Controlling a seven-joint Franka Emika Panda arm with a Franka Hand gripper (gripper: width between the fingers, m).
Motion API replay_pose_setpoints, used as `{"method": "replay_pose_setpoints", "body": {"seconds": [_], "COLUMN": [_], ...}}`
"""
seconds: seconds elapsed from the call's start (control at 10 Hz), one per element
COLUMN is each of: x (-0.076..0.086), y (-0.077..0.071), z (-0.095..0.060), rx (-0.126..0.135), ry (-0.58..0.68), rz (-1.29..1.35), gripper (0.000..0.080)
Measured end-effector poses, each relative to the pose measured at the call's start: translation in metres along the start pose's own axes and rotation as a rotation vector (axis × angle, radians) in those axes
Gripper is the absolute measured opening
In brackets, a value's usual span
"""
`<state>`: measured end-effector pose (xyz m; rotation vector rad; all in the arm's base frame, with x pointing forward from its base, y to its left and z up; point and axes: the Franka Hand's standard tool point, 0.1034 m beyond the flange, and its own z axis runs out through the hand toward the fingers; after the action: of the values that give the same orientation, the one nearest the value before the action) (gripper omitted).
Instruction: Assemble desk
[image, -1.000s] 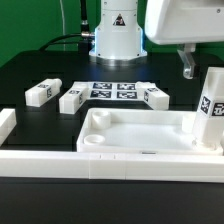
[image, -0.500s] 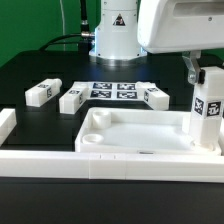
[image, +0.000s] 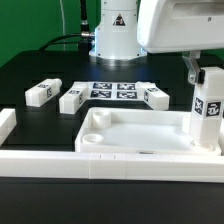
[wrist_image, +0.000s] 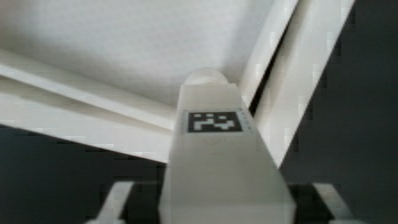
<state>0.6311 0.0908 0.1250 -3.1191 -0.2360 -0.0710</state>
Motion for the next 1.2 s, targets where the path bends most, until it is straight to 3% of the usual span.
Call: {"method": "replay_pose_setpoints", "body": {"seconds": [0.6, 1.2], "x": [0.0, 0.0], "y": [-0.007, -0.015], "z": [0.002, 0.003], "rx": [0.071, 0.104], "ry": [0.008, -0.03], "rz": [0.629, 1.196], "gripper": [0.029, 0.029]}}
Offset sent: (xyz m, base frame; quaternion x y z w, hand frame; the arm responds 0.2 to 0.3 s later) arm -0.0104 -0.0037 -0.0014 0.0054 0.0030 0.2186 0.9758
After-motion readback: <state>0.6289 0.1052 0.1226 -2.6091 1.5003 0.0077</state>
